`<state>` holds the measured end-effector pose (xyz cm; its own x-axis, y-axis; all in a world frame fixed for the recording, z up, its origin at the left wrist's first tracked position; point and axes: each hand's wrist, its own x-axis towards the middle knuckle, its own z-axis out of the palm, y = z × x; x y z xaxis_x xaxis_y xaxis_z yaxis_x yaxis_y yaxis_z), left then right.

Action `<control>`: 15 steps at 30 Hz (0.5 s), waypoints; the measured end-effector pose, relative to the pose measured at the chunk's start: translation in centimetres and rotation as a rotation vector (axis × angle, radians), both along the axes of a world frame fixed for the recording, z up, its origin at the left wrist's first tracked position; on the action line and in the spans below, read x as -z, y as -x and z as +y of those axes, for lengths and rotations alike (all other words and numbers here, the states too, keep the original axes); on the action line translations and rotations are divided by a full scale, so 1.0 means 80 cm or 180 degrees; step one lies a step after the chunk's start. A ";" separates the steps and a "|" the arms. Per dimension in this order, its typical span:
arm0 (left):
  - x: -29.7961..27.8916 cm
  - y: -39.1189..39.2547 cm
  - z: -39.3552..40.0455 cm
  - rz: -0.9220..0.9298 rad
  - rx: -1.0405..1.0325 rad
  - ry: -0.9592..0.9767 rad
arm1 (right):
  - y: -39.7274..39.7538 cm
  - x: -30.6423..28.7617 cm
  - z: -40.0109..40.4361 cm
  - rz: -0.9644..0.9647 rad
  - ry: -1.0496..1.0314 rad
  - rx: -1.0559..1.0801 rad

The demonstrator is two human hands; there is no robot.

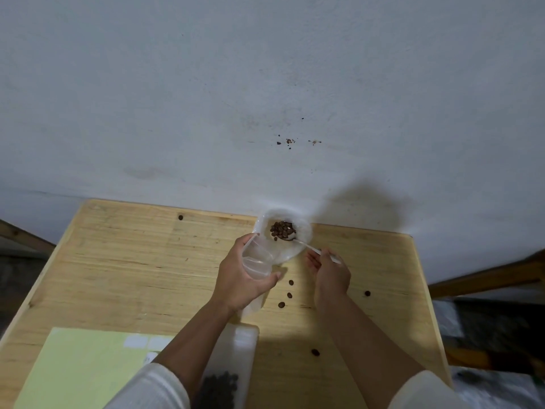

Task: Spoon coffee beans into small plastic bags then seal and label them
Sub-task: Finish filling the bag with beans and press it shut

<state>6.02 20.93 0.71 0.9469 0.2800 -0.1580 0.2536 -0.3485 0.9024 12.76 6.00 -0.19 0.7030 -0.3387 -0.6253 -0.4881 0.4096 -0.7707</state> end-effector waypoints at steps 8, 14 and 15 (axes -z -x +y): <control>0.006 -0.001 0.001 0.0019 -0.0016 -0.0057 | -0.005 -0.024 -0.027 -0.0440 0.0193 -0.0346; 0.004 -0.002 0.000 0.0059 -0.0039 -0.0028 | -0.007 -0.067 -0.035 -0.0804 0.0369 -0.0698; 0.004 -0.002 0.000 0.0062 -0.0044 -0.0022 | -0.005 -0.074 -0.033 -0.0878 0.0402 -0.0781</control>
<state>6.21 20.89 0.38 0.9397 0.2944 -0.1743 0.2759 -0.3511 0.8948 13.16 3.32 5.74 0.9086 -0.2017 -0.3658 -0.3274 0.2000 -0.9235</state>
